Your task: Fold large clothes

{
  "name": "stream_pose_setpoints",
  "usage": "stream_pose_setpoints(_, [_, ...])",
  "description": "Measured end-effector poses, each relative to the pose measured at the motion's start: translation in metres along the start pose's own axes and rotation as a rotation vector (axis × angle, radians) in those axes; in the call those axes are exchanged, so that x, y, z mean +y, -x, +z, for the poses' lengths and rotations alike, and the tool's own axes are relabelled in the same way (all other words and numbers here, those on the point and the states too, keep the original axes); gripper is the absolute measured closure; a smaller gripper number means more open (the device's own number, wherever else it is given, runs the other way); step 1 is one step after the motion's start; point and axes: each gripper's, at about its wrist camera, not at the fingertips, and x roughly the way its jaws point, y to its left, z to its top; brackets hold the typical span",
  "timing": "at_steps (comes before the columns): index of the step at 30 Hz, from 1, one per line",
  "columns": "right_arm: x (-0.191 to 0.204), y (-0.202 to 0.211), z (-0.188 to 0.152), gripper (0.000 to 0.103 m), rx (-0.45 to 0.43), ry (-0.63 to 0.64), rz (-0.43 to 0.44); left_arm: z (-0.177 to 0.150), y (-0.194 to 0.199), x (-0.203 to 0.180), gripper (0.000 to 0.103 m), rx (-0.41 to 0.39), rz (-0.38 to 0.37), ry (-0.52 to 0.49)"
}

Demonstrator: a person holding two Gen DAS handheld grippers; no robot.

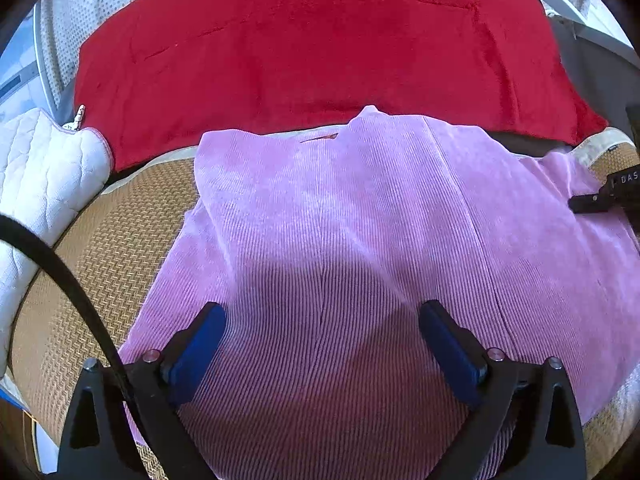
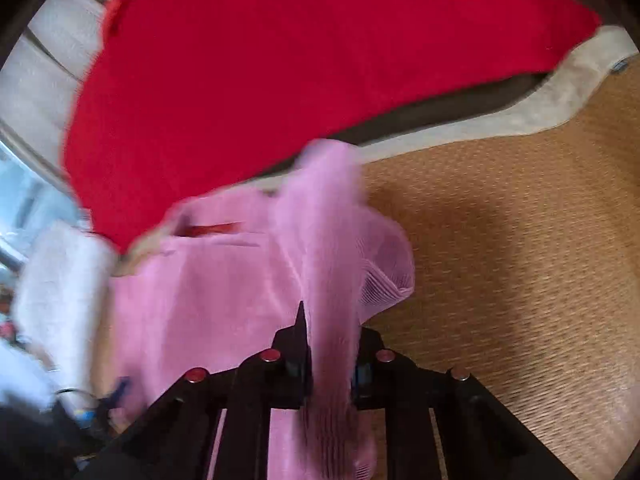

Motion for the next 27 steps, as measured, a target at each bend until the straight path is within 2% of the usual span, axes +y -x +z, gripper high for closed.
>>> stream_pose_setpoints(2, [-0.004, 0.005, -0.002, 0.077, -0.031, -0.044, 0.042, 0.004, 0.004, 0.006, 0.005, 0.026, -0.017, 0.003])
stream_pose_setpoints(3, [-0.002, 0.012, -0.005, 0.058, -0.047, -0.048, 0.016, 0.007, 0.009, 0.011, 0.005, 0.033, -0.029, 0.018])
stream_pose_setpoints(4, [0.002, 0.021, -0.009, 0.03, -0.07, -0.042, -0.03, 0.009, 0.015, 0.021, 0.005, 0.019, -0.024, 0.045])
stream_pose_setpoints(5, [0.006, 0.03, -0.012, 0.025, -0.1, -0.031, -0.048, 0.01, 0.017, 0.03, 0.005, 0.007, -0.014, 0.064])
stream_pose_setpoints(7, [0.018, 0.055, -0.022, 0.025, -0.184, 0.02, -0.068, 0.007, 0.017, 0.056, 0.005, 0.009, 0.038, 0.112])
stream_pose_setpoints(9, [0.024, 0.082, -0.042, 0.025, -0.262, 0.021, -0.045, -0.003, 0.005, 0.077, 0.006, 0.09, 0.072, 0.142])
stream_pose_setpoints(11, [0.028, 0.1, -0.059, 0.025, -0.291, 0.014, 0.034, -0.014, 0.003, 0.104, 0.006, 0.112, -0.002, 0.225])
stream_pose_setpoints(13, [0.039, 0.111, -0.089, 0.025, -0.307, 0.015, 0.118, -0.018, 0.014, 0.116, 0.006, 0.107, 0.007, 0.278])
stream_pose_setpoints(17, [0.026, 0.131, -0.144, 0.025, -0.267, -0.041, 0.247, -0.03, 0.022, 0.128, 0.005, 0.112, 0.019, 0.292])
stream_pose_setpoints(19, [0.023, 0.116, -0.168, 0.025, -0.204, -0.1, 0.32, -0.037, 0.02, 0.129, 0.005, 0.126, 0.027, 0.279])
stream_pose_setpoints(21, [0.018, 0.095, -0.188, 0.025, -0.13, -0.159, 0.353, -0.042, 0.027, 0.131, 0.005, 0.129, 0.033, 0.307])
stream_pose_setpoints(24, [0.005, 0.072, -0.194, 0.025, -0.092, -0.25, 0.363, -0.038, 0.046, 0.128, 0.005, 0.099, 0.081, 0.313])
stream_pose_setpoints(27, [-0.009, 0.065, -0.187, 0.025, -0.119, -0.355, 0.397, -0.029, 0.072, 0.112, 0.005, 0.014, 0.084, 0.28])
